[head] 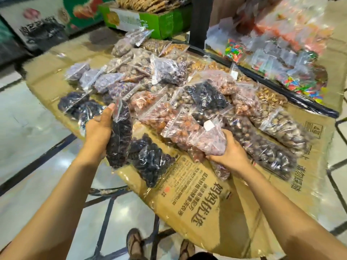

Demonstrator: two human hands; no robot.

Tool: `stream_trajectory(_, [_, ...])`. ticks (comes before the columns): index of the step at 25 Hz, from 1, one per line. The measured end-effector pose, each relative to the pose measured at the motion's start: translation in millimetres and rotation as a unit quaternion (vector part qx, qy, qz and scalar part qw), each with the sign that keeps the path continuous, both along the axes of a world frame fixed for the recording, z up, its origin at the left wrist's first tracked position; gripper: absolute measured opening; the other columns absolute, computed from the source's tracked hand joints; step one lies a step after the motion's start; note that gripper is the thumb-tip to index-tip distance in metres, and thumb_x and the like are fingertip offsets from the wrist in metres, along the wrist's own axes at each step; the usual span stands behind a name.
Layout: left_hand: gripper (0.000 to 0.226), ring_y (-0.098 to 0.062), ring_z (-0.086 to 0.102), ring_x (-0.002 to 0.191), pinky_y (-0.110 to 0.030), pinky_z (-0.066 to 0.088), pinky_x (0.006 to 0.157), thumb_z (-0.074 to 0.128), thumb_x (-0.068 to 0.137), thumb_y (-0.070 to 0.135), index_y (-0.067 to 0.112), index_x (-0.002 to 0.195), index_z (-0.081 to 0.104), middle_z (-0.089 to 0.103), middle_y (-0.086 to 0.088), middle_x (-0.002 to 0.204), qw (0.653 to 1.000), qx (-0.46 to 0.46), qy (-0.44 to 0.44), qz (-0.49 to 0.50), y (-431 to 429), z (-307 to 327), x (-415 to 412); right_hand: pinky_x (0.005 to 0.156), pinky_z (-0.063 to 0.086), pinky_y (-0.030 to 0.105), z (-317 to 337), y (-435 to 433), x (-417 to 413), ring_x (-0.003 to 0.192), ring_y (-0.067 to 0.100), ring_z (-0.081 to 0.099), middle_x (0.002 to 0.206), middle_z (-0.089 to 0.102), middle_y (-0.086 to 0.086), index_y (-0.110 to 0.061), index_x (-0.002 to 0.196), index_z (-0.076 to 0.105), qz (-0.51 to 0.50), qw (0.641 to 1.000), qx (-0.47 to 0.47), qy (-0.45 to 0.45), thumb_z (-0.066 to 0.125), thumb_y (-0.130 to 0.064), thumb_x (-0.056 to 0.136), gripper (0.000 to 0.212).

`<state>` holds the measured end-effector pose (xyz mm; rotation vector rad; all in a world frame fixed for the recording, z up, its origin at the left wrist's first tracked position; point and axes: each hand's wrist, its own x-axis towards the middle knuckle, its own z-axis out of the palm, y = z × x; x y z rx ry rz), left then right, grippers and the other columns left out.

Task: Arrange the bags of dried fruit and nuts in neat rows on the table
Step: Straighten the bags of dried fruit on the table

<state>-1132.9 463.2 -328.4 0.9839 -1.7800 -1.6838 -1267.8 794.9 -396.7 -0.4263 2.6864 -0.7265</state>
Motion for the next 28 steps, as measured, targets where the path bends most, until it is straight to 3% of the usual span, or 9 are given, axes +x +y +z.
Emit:
stream_trajectory(2, [0.042, -0.018, 0.045, 0.076, -0.033, 0.037, 0.068, 0.065, 0.066, 0.070, 0.033, 0.068, 0.044, 0.045, -0.008, 0.087, 1.000, 0.004, -0.001, 0.010, -17, -2, 15, 0.093, 0.049, 0.044, 24, -16, -2, 0.114, 0.035, 0.055, 0.136, 0.051, 0.018, -0.020, 0.144, 0.019, 0.052, 0.989, 0.138, -0.018, 0.076, -0.065, 0.059, 0.111])
stream_trajectory(4, [0.048, -0.019, 0.043, 0.070, -0.034, 0.035, 0.066, 0.064, 0.058, 0.071, 0.029, 0.067, 0.042, 0.043, -0.009, 0.078, 0.999, 0.015, -0.016, 0.036, -44, -3, 27, 0.107, 0.036, 0.053, 61, -60, 4, 0.132, 0.039, 0.038, 0.145, 0.038, 0.020, -0.014, 0.146, 0.022, 0.040, 0.981, 0.183, 0.052, 0.066, -0.072, 0.064, 0.110])
stream_trajectory(7, [0.054, -0.017, 0.043, 0.063, -0.033, 0.033, 0.062, 0.063, 0.053, 0.075, 0.026, 0.069, 0.049, 0.045, -0.007, 0.070, 0.998, 0.030, -0.035, 0.045, -78, 1, 45, 0.105, 0.039, 0.049, 104, -164, 33, 0.125, 0.030, 0.045, 0.135, 0.051, 0.011, -0.014, 0.135, 0.043, 0.062, 0.987, -0.022, 0.144, 0.054, -0.073, 0.074, 0.086])
stream_trajectory(9, [0.046, -0.013, 0.044, 0.050, -0.026, 0.033, 0.052, 0.066, 0.067, 0.066, 0.025, 0.055, 0.048, 0.048, -0.001, 0.056, 0.998, 0.027, -0.032, 0.041, -116, 1, 68, 0.098, 0.046, 0.043, 111, -258, 71, 0.111, 0.019, 0.057, 0.120, 0.063, 0.003, -0.017, 0.121, 0.056, 0.111, 0.975, -0.190, 0.004, 0.056, -0.073, 0.072, 0.073])
stream_trajectory(13, [0.049, -0.005, 0.046, 0.041, -0.024, 0.037, 0.050, 0.066, 0.077, 0.056, 0.015, 0.055, 0.054, 0.050, 0.010, 0.041, 0.999, -0.022, -0.024, 0.034, -192, -1, 107, 0.081, 0.046, 0.018, 100, -392, 130, 0.098, 0.009, 0.060, 0.105, 0.066, -0.004, -0.015, 0.110, 0.063, 0.149, 0.950, -0.246, -0.120, 0.055, -0.063, 0.082, 0.056])
stream_trajectory(16, [0.057, -0.013, 0.041, 0.044, -0.030, 0.033, 0.053, 0.064, 0.061, 0.070, 0.017, 0.050, 0.047, 0.044, 0.008, 0.042, 0.998, -0.033, -0.037, 0.036, -248, -4, 121, 0.074, 0.044, 0.023, 83, -441, 137, 0.085, 0.006, 0.058, 0.086, 0.062, -0.011, -0.016, 0.100, 0.066, 0.154, 0.948, -0.257, -0.106, 0.054, -0.051, 0.089, 0.038])
stream_trajectory(21, [0.058, -0.018, 0.056, 0.051, -0.041, 0.045, 0.056, 0.064, 0.056, 0.072, 0.015, 0.057, 0.059, 0.060, 0.002, 0.052, 0.998, -0.023, -0.051, 0.030, -331, -22, 96, 0.081, 0.051, 0.036, 68, -502, 103, 0.093, 0.013, 0.062, 0.104, 0.066, -0.004, -0.020, 0.110, 0.061, 0.126, 0.963, -0.229, -0.058, 0.056, -0.060, 0.084, 0.047])
stream_trajectory(25, [0.061, -0.017, 0.063, 0.058, -0.032, 0.048, 0.058, 0.062, 0.053, 0.075, 0.015, 0.063, 0.064, 0.065, 0.006, 0.056, 0.995, -0.066, -0.075, 0.004, -392, -32, 36, 0.098, 0.040, 0.041, 61, -549, 39, 0.122, 0.029, 0.046, 0.130, 0.054, 0.010, -0.014, 0.127, 0.049, 0.117, 0.986, -0.062, 0.104, 0.055, -0.059, 0.085, 0.061])
stream_trajectory(28, [0.070, -0.018, 0.066, 0.069, -0.035, 0.049, 0.064, 0.061, 0.050, 0.078, 0.013, 0.075, 0.067, 0.069, 0.001, 0.069, 0.988, -0.104, -0.110, -0.023, -433, -33, -18, 0.105, 0.034, 0.049, 54, -581, -10, 0.130, 0.038, 0.035, 0.138, 0.043, 0.020, -0.013, 0.134, 0.038, 0.065, 0.992, 0.023, 0.110, 0.056, -0.065, 0.080, 0.077])
